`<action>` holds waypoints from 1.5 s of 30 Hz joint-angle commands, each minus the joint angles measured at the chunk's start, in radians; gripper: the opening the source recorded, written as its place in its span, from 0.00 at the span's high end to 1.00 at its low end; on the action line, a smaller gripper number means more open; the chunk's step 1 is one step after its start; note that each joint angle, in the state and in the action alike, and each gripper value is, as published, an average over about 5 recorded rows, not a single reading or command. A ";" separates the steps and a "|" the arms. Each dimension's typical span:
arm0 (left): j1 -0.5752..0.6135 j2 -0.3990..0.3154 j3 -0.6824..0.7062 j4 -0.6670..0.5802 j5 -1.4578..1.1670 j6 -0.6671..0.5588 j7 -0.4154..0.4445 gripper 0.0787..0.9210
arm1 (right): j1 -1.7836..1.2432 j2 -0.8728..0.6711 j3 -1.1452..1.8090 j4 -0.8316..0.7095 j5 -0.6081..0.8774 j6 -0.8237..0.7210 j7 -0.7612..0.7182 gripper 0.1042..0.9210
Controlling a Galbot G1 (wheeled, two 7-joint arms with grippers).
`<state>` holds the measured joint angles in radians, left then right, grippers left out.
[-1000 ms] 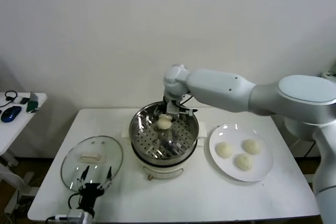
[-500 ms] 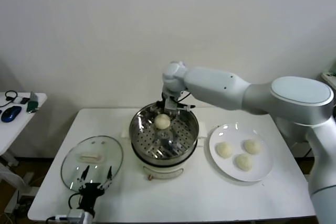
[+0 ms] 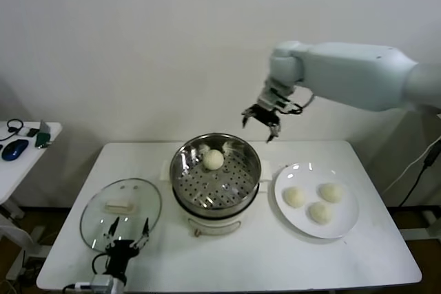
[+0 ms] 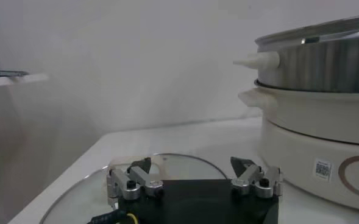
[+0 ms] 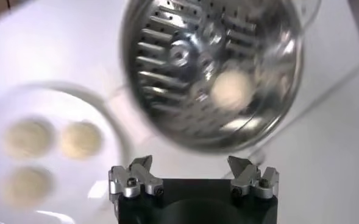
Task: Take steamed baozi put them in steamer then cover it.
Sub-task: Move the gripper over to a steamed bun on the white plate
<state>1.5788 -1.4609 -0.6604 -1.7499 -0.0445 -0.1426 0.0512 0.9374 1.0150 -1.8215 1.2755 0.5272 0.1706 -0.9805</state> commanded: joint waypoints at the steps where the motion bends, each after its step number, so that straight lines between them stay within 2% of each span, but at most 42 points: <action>1: -0.005 -0.003 0.004 0.001 -0.001 0.000 0.000 0.12 | 0.014 -0.283 -0.194 0.273 0.226 -0.386 0.141 0.12; 7: 0.000 -0.007 0.000 -0.006 -0.001 0.000 0.000 0.12 | -0.155 -0.266 -0.067 0.266 0.122 -0.481 0.221 0.12; 18: 0.014 -0.010 -0.013 -0.007 -0.002 -0.009 -0.002 0.12 | -0.421 -0.149 0.085 0.035 -0.019 -0.504 0.239 0.12; 29: 0.013 -0.003 -0.020 0.015 0.005 -0.026 -0.003 0.12 | -0.527 -0.084 0.161 -0.081 -0.059 -0.512 0.259 0.12; 40: 0.008 -0.003 -0.016 0.020 0.007 -0.026 -0.003 0.12 | -0.543 -0.088 0.191 -0.094 -0.087 -0.516 0.257 0.12; 45: 0.005 -0.004 -0.015 0.021 0.007 -0.026 -0.004 0.12 | -0.545 -0.089 0.209 -0.097 -0.086 -0.517 0.256 0.19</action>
<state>1.5849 -1.4651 -0.6763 -1.7306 -0.0384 -0.1667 0.0478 0.4228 0.9199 -1.6419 1.2015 0.4568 -0.3365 -0.7301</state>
